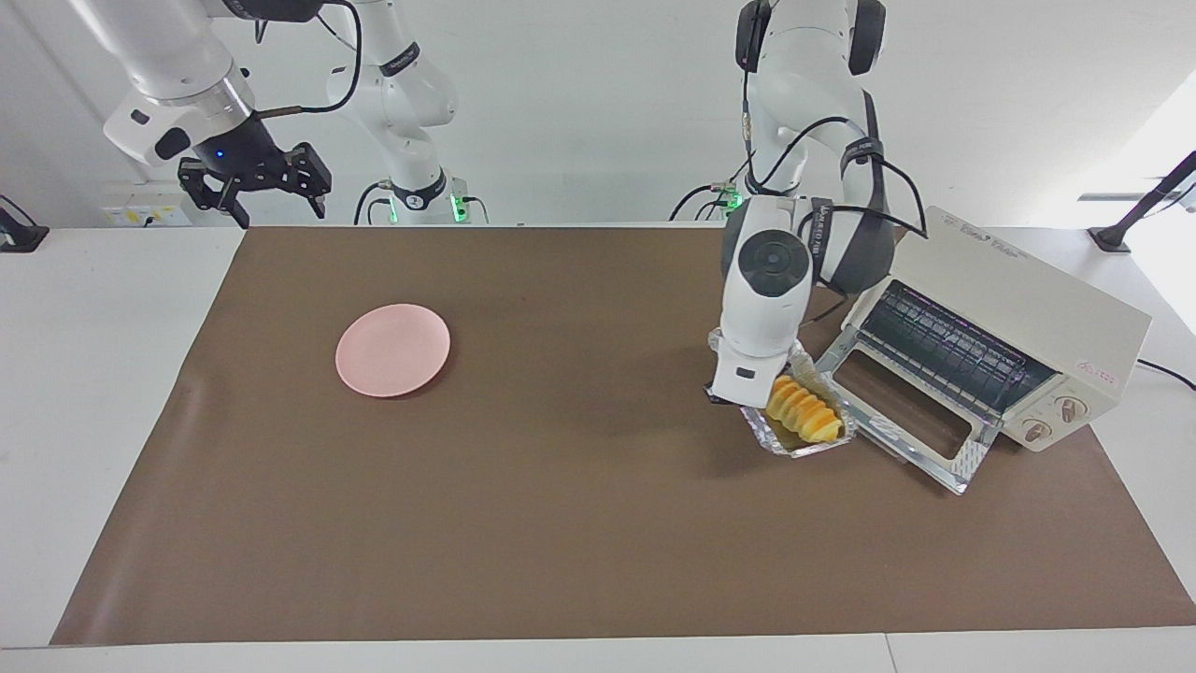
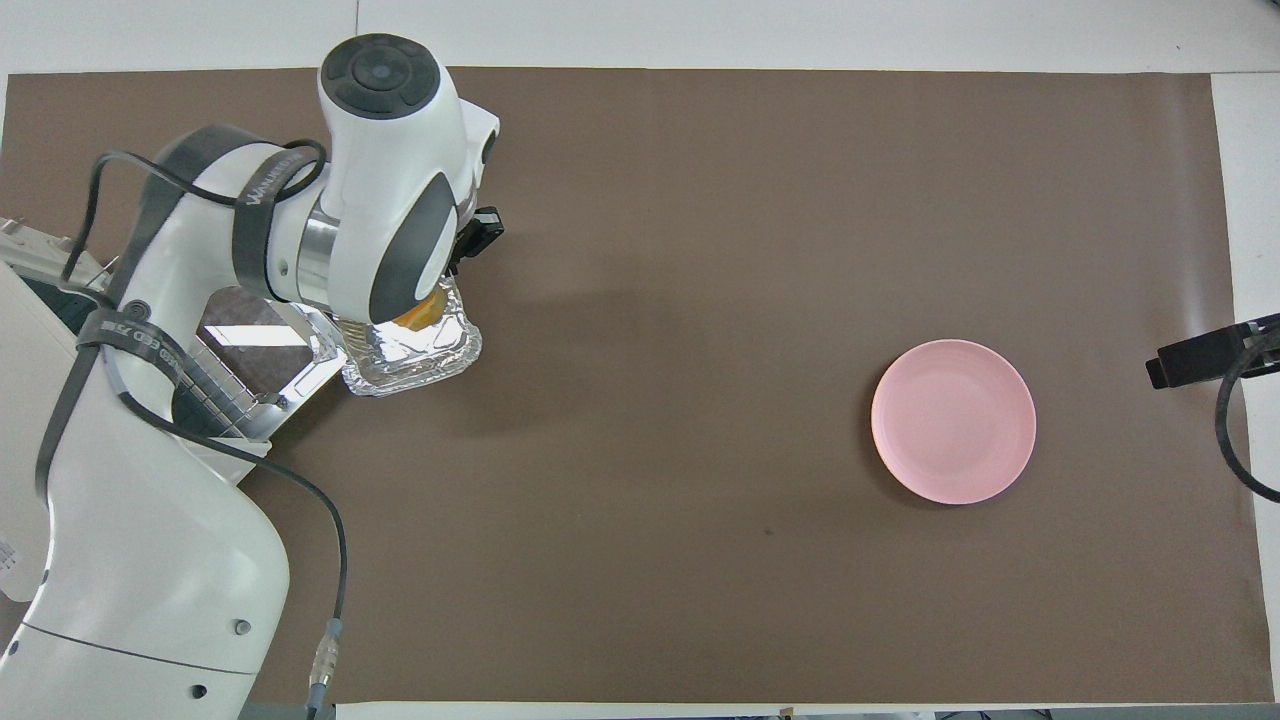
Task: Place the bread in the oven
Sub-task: 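Carry the foil tray with the left gripper into the open oven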
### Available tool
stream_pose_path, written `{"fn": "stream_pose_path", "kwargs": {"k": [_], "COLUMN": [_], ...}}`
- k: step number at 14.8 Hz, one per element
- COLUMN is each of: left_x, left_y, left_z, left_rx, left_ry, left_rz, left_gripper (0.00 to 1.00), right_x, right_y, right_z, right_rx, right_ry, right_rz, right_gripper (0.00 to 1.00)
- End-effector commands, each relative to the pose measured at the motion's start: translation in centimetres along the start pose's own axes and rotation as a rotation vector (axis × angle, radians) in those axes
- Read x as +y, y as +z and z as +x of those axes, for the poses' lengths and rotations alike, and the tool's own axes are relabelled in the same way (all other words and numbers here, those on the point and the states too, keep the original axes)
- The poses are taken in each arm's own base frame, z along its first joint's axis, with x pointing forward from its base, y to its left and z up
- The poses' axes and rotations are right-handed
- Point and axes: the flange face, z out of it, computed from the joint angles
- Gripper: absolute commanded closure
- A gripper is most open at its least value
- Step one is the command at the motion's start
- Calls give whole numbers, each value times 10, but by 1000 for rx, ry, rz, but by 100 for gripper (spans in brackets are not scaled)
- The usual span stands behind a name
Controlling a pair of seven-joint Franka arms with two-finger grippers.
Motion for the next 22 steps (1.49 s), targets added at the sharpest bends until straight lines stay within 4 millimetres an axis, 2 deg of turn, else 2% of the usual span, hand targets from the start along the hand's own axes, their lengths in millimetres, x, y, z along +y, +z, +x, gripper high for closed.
{"fn": "stream_pose_path", "kwargs": {"k": [1,3,4,5,7,8,11,16,20,22], "left_x": [-58,-92,-103,-124,-151,-173,-190,-209,-241,-250], "left_y": [12,23,30,33,34,29,28,38,48,53], "left_z": [52,70,71,82,90,96,99,99,105,102], "left_rx": [-6,-38,-65,-73,-110,-122,-133,-153,-181,-196], "left_ry": [-129,-185,-200,-234,-275,-295,-303,-273,-283,-290], "left_rz": [-5,21,41,51,68,68,64,59,55,55], "left_gripper": [100,100,100,100,100,100,100,100,100,100], "right_x": [0,0,0,0,0,0,0,0,0,0], "right_y": [0,0,0,0,0,0,0,0,0,0], "right_z": [-5,-5,-5,-5,-5,-5,-5,-5,-5,-5], "right_rx": [-6,-6,-6,-5,-6,-5,-5,-6,-6,-5], "right_ry": [0,0,0,0,0,0,0,0,0,0], "right_rz": [5,3,3,3,3,3,3,3,3,3], "right_gripper": [0,0,0,0,0,0,0,0,0,0]}}
